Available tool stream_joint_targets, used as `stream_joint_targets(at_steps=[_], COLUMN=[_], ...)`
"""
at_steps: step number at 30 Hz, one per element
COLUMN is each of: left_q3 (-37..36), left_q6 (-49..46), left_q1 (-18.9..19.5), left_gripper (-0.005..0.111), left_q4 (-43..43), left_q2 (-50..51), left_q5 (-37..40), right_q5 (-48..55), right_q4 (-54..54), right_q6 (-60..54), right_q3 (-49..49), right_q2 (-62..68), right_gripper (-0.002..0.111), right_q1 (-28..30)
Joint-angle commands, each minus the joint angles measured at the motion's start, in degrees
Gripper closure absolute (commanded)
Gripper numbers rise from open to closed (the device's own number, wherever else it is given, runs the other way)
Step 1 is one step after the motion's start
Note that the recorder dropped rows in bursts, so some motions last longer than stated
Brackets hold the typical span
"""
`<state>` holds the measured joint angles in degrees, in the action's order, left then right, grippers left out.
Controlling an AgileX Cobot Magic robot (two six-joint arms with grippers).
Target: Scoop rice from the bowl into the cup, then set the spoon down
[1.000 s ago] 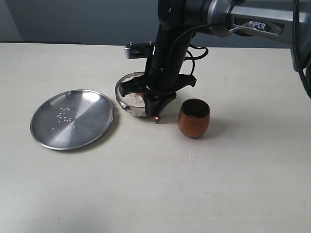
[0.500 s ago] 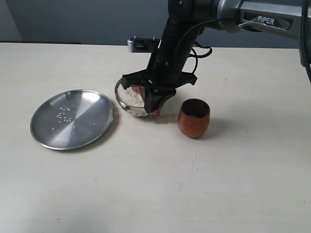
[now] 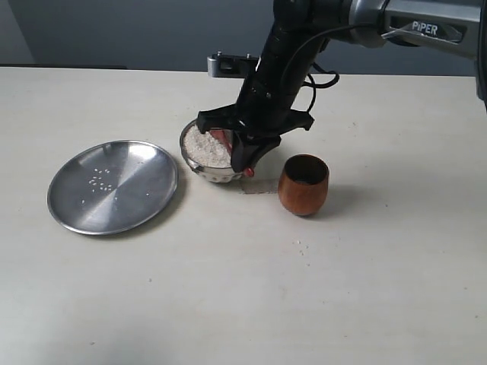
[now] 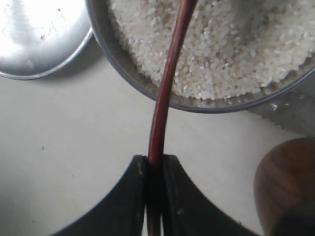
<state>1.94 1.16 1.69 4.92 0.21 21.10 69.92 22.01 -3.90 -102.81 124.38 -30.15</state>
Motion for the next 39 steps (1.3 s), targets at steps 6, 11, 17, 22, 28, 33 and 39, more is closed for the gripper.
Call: stream_joint_targets(at_steps=[6,11,17,22,28,33,39], left_q3=[-0.2,-0.2,-0.2,-0.2,-0.2,-0.2,-0.2], left_q6=[0.1,0.1,0.1,0.1,0.1,0.1,0.1], left_q1=[0.1,0.1,0.1,0.1,0.1,0.1,0.1], left_gripper=[0.106,0.106,0.106,0.106,0.106,0.106,0.106], left_q4=[0.3,0.3,0.3,0.3,0.3,0.3,0.3], left_q2=[-0.2,-0.2,-0.2,-0.2,-0.2,-0.2,-0.2], left_q5=[-0.1,-0.1,-0.1,-0.1,-0.1,-0.1,-0.1], right_q5=[0.0,0.0,0.0,0.0,0.0,-5.4,-14.1], right_q4=[-0.3,-5.4,-5.8,-7.9,-8.7,-2.8,7.5], right_q6=[-0.5,-0.4,-0.3,-2.8,-7.1,-15.4,-26.2], right_q3=[-0.4,-0.4,1.7,11.1,27.3,40.9,52.3], right_q2=[-2.9,-7.0,-13.0,-18.9,-25.2,-28.1,-28.1], right_gripper=[0.109,0.109,0.109,0.109,0.109,0.109,0.109], right_q1=[0.5,1.8,6.0,11.4,19.2,26.2,29.4])
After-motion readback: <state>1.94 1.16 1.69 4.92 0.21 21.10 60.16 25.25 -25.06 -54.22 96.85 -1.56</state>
